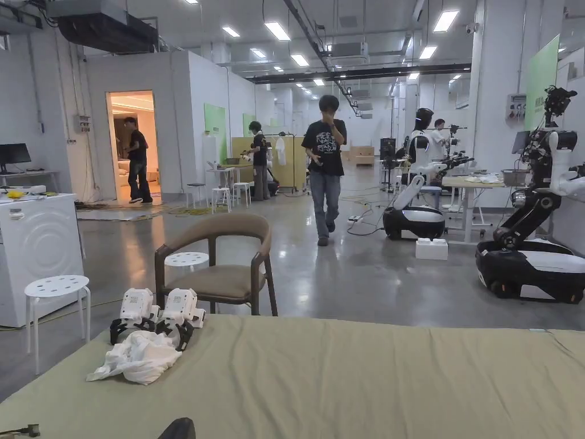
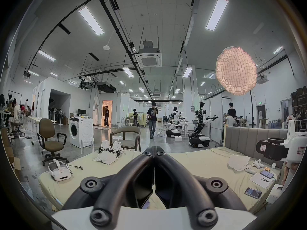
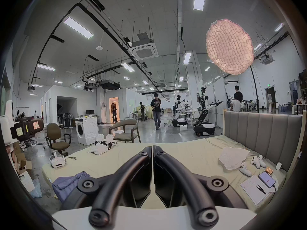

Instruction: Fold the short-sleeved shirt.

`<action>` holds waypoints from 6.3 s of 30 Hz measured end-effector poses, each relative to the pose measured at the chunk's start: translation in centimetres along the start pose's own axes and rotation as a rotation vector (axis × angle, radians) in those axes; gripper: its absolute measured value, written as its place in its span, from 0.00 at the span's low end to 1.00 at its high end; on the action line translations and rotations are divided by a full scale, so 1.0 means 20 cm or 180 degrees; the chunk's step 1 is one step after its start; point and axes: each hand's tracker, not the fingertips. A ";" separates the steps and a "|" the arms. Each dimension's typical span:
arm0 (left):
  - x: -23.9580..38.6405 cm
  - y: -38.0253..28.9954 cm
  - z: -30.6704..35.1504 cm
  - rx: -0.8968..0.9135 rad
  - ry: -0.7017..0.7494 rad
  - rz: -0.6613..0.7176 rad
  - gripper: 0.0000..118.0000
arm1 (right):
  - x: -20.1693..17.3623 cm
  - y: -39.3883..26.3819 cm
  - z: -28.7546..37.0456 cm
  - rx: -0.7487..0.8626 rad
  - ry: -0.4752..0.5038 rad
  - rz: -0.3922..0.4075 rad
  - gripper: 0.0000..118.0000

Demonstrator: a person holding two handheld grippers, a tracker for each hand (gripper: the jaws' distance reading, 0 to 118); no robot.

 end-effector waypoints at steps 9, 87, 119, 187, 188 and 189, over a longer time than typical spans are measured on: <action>0.00 -0.01 0.00 -0.0004 -0.0002 0.0001 0.00 | 0.00 -0.01 0.00 -0.0009 -0.0008 0.0002 0.00; -0.65 -0.52 -0.04 -0.1418 0.0293 0.0012 0.65 | -0.28 -0.37 -0.27 -0.0864 0.0978 0.0012 0.00; -0.88 -1.49 -1.11 -0.3139 0.0476 0.0903 0.00 | 0.28 -0.71 -0.05 -0.1709 -0.0042 -0.0680 0.00; 0.02 -0.18 0.20 -0.0489 -0.0424 -0.0212 0.00 | 0.20 -0.26 0.22 -0.0712 0.0152 -0.0055 0.00; 0.02 -0.18 0.19 -0.0519 -0.0402 -0.0210 0.00 | 0.20 -0.26 0.22 -0.0720 0.0149 -0.0054 0.00; 0.01 -0.18 0.19 -0.0534 -0.0388 -0.0217 0.00 | 0.20 -0.26 0.22 -0.0721 0.0145 -0.0056 0.00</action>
